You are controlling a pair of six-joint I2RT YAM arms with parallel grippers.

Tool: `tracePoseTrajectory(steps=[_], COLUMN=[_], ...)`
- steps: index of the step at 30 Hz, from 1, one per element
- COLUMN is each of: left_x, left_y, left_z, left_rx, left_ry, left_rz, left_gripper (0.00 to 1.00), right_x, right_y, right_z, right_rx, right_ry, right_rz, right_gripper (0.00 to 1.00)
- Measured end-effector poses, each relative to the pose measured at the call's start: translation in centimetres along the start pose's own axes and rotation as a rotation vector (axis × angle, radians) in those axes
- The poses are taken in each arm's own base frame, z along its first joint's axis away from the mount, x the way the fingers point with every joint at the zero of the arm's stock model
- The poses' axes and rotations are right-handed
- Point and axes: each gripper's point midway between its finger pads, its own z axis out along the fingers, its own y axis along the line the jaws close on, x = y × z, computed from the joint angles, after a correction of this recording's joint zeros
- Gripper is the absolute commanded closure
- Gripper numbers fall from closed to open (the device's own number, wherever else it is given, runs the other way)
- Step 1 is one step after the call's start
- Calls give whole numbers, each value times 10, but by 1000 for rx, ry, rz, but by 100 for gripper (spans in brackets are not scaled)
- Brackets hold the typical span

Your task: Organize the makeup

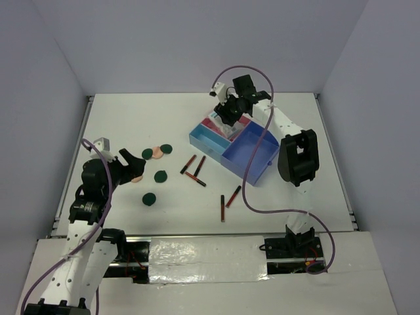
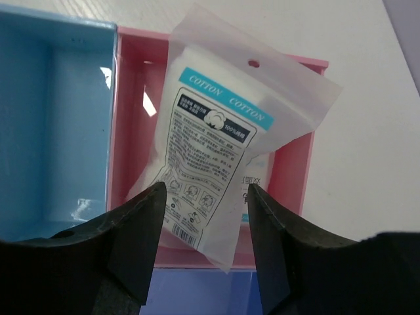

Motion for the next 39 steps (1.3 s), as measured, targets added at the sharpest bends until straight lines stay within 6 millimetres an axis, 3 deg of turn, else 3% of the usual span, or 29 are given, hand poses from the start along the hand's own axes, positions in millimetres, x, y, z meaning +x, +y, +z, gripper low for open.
tracePoseTrajectory(steps=[6,10,13,15,17,18,19,20,21,22,25,28,29,32,35,39], left_x=[2,3,3,4,4,4,4,4,3,4,7,11,12,15,13,8], left_y=[1,2,2,3,3,2,2,2,1,0,-1,-4,-4,-7,-11,-14], left_z=[1,1,1,2,2,2,2,3,4,4,8,12,13,16,17,18], left_rx=[-4,-6,-6,-8,-8,-6,-4,-1,7,12,34,59,67,88,105,121], left_ry=[6,11,10,13,14,12,9,8,4,2,3,13,17,23,19,1], left_rz=[-1,-1,-1,-1,-1,-1,1,1,1,0,3,5,5,9,7,10], left_gripper=[11,11,11,12,18,35,35,43,57,62,69,62,48,21,9,9], right_x=[24,23,20,11,-3,-10,-18,-26,-31,-31,-24,-1,11,54,90,110], right_y=[8,5,2,1,3,6,15,21,33,51,105,151,165,203,232,252], right_z=[6,1,-14,-30,-53,-65,-83,-100,-116,-135,-178,-194,-195,-192,-195,-208], right_rx=[-52,-45,-33,-21,-11,-17,-34,-38,-56,-91,-209,-342,-390,-537,-633,-643], right_ry=[77,62,31,-6,-65,-105,-148,-201,-253,-295,-388,-426,-420,-379,-353,-361], right_rz=[-59,-54,-37,-30,-25,-34,-43,-74,-110,-155,-301,-432,-450,-467,-502,-578], right_gripper=[38,37,37,36,20,1,1,0,0,0,1,0,0,0,1,2])
